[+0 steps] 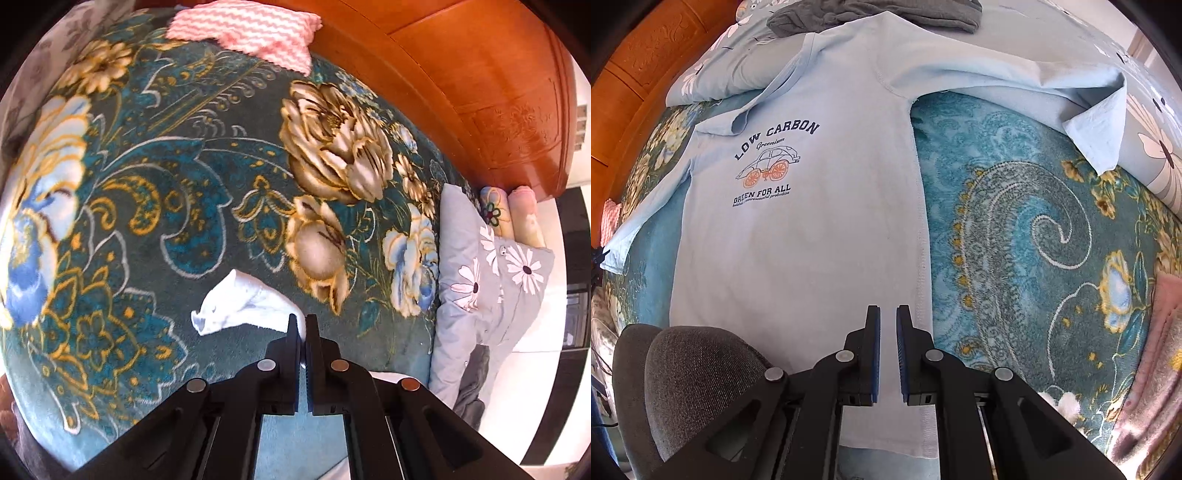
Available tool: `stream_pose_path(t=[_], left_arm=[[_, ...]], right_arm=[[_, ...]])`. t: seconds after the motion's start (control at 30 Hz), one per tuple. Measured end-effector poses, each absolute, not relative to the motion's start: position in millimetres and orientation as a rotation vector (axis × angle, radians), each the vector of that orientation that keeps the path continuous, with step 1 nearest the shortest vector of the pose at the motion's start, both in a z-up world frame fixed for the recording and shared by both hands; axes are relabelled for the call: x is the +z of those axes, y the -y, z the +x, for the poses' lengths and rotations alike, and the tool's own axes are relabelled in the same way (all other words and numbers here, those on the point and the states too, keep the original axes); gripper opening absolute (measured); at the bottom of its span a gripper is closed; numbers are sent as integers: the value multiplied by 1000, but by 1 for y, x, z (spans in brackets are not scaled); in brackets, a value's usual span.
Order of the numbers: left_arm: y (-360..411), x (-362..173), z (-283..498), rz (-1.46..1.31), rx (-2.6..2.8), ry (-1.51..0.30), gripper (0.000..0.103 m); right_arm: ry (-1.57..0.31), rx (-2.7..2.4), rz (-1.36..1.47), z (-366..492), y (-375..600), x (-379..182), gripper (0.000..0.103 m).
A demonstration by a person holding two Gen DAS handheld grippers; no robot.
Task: Fold clothes
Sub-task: 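Release the sweatshirt and move both grippers back over it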
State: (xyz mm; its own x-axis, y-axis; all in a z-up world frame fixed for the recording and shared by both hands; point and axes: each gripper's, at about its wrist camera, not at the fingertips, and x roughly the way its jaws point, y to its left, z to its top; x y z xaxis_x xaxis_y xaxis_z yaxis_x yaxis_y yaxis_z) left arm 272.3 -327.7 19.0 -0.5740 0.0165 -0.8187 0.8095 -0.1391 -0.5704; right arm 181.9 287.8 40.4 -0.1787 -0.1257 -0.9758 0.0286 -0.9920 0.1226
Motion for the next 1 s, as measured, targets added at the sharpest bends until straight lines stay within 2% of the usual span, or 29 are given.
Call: stream_pose_path(t=[0.1, 0.13, 0.2, 0.23, 0.3, 0.37, 0.4, 0.47, 0.6, 0.73, 0.8, 0.83, 0.87, 0.93, 1.0], left_arm=[[345, 6, 239, 990, -1811, -1537, 4], [352, 1, 226, 1031, -1843, -1519, 8], [361, -3, 207, 1104, -1883, -1460, 32], [363, -2, 202, 1118, -1904, -1438, 47], [364, 7, 212, 1033, -1996, -1464, 50], [362, 11, 230, 951, -2058, -1458, 69], [361, 10, 238, 934, -2063, -1431, 69], [364, -1, 248, 979, -1983, -1327, 69], [374, -33, 253, 991, -1907, -1449, 67], [377, -31, 234, 962, -1932, -1367, 67], [376, -30, 219, 1025, -1952, -1268, 48], [376, -30, 216, 1050, -1948, -1236, 27], [375, -31, 213, 1074, -1943, -1203, 12], [375, -30, 210, 1103, -1936, -1149, 4], [376, -20, 227, 1023, -1936, -1134, 4]], right_arm=[[131, -2340, 1956, 182, -288, 41, 8], [139, -2339, 1963, 182, -289, 41, 8], [154, -2339, 1978, 183, -289, 40, 8], [157, -2340, 1986, 184, -289, 40, 8], [157, -2345, 1999, 184, -290, 40, 8], [155, -2349, 2010, 184, -291, 39, 8], [153, -2350, 2015, 184, -291, 39, 8], [142, -2350, 2021, 183, -289, 37, 8], [117, -2340, 2026, 177, -279, 35, 8], [81, -2348, 1996, 172, -268, 42, 8], [55, -2354, 1986, 171, -263, 45, 8], [45, -2357, 1986, 170, -262, 46, 8], [41, -2360, 1986, 170, -261, 47, 8], [48, -2367, 1986, 169, -262, 47, 8], [56, -2372, 1989, 168, -264, 47, 8]])
